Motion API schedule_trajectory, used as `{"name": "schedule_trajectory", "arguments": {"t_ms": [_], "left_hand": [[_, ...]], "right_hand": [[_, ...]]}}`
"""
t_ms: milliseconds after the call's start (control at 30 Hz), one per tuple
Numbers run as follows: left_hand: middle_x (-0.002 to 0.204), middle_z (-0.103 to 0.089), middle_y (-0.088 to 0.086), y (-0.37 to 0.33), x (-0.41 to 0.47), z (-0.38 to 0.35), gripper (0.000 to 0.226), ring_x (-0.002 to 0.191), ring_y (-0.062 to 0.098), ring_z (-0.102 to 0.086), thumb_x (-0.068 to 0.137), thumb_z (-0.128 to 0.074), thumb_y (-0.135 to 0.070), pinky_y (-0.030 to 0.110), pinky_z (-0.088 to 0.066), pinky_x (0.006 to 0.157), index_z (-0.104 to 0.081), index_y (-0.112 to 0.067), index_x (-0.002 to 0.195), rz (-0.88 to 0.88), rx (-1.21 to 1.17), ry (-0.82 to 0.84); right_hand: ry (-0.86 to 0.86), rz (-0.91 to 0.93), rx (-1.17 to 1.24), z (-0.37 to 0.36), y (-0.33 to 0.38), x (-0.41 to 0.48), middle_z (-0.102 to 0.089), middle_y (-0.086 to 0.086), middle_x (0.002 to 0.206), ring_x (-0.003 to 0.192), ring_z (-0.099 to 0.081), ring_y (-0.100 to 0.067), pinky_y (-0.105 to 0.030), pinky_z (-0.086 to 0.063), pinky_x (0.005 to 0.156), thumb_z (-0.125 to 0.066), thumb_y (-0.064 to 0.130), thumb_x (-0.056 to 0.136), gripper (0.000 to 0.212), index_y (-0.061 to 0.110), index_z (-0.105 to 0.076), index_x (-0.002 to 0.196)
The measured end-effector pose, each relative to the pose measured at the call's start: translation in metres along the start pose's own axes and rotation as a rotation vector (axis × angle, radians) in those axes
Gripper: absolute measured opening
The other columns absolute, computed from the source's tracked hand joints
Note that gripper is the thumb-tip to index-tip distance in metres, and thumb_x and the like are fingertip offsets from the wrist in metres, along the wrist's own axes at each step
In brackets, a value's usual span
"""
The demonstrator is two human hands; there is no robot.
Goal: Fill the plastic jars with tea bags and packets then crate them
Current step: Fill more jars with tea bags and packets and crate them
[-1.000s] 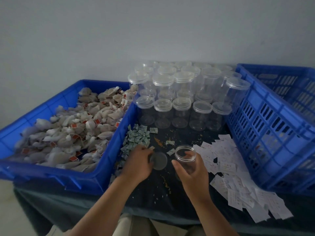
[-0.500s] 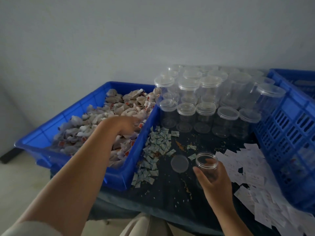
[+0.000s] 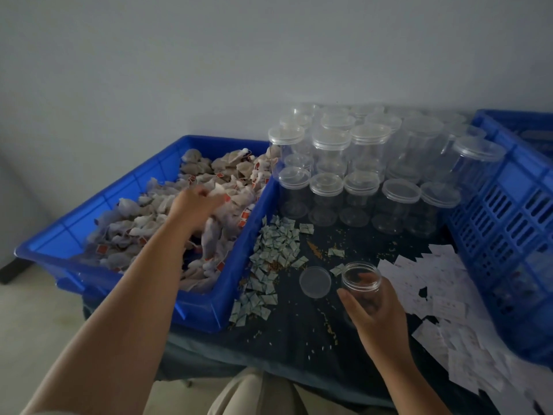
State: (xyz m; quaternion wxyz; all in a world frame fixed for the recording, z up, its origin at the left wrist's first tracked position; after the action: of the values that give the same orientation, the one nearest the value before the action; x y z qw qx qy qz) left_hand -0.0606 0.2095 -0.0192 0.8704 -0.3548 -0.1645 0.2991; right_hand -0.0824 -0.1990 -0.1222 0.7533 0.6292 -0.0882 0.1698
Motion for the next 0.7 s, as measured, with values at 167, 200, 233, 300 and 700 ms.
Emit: {"name": "schedule_trajectory", "arguments": {"t_ms": [167, 200, 233, 300, 700], "left_hand": [[0.050, -0.043, -0.018, -0.020, -0.015, 0.015, 0.034, 0.044, -0.001, -0.039, 0.083, -0.060, -0.055, 0.017, -0.035, 0.043, -0.044, -0.025, 0.073, -0.099, -0.331, -0.228], [0.051, -0.043, -0.018, -0.023, -0.017, 0.015, 0.033, 0.043, -0.001, -0.039, 0.084, -0.059, -0.054, 0.015, -0.034, 0.041, -0.043, -0.027, 0.072, -0.117, -0.359, -0.238], [0.052, -0.044, -0.018, -0.024, -0.019, 0.014, 0.032, 0.044, -0.001, -0.038, 0.086, -0.059, -0.053, 0.018, -0.036, 0.043, -0.043, -0.028, 0.072, -0.117, -0.377, -0.246], [0.054, -0.046, -0.018, -0.026, -0.020, 0.013, 0.031, 0.045, 0.000, -0.038, 0.086, -0.059, -0.055, 0.029, -0.038, 0.051, -0.046, -0.030, 0.073, -0.088, -0.378, -0.245], [0.076, -0.055, 0.002, -0.081, -0.031, 0.017, 0.040, 0.065, 0.018, -0.052, 0.090, -0.051, -0.056, 0.037, -0.042, 0.059, -0.058, -0.018, 0.094, -0.151, -0.300, -0.083]], "right_hand": [[0.004, -0.009, 0.006, 0.001, 0.000, -0.001, -0.077, 0.019, 0.104, 0.091, -0.076, -0.003, -0.012, -0.056, 0.076, -0.082, 0.056, 0.075, 0.036, 0.053, -0.065, 0.107], [0.000, -0.014, 0.009, 0.001, 0.000, 0.000, -0.077, 0.018, 0.104, 0.091, -0.076, -0.004, -0.013, -0.057, 0.076, -0.081, 0.058, 0.075, 0.036, 0.053, -0.065, 0.107], [-0.005, -0.019, 0.012, 0.001, 0.000, 0.000, -0.077, 0.018, 0.104, 0.091, -0.076, -0.004, -0.013, -0.057, 0.076, -0.081, 0.059, 0.075, 0.037, 0.053, -0.065, 0.107], [-0.008, -0.030, 0.011, 0.001, 0.000, 0.001, -0.078, 0.016, 0.103, 0.090, -0.076, -0.006, -0.016, -0.058, 0.075, -0.082, 0.061, 0.074, 0.037, 0.052, -0.065, 0.106], [0.007, -0.048, -0.009, 0.002, 0.000, -0.001, -0.077, 0.016, 0.102, 0.089, -0.076, -0.006, -0.023, -0.060, 0.074, -0.080, 0.066, 0.076, 0.039, 0.050, -0.064, 0.107]]}}
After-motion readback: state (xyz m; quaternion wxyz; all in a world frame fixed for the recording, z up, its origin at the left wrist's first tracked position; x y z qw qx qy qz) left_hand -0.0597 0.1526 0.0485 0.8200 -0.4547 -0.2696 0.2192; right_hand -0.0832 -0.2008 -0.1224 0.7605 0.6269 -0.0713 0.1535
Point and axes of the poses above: each hand's wrist, its own x-axis towards the middle knuckle, its own z-axis out of the back of the hand, y = z × x, the point moved 3 cm from there along x, towards the middle knuckle
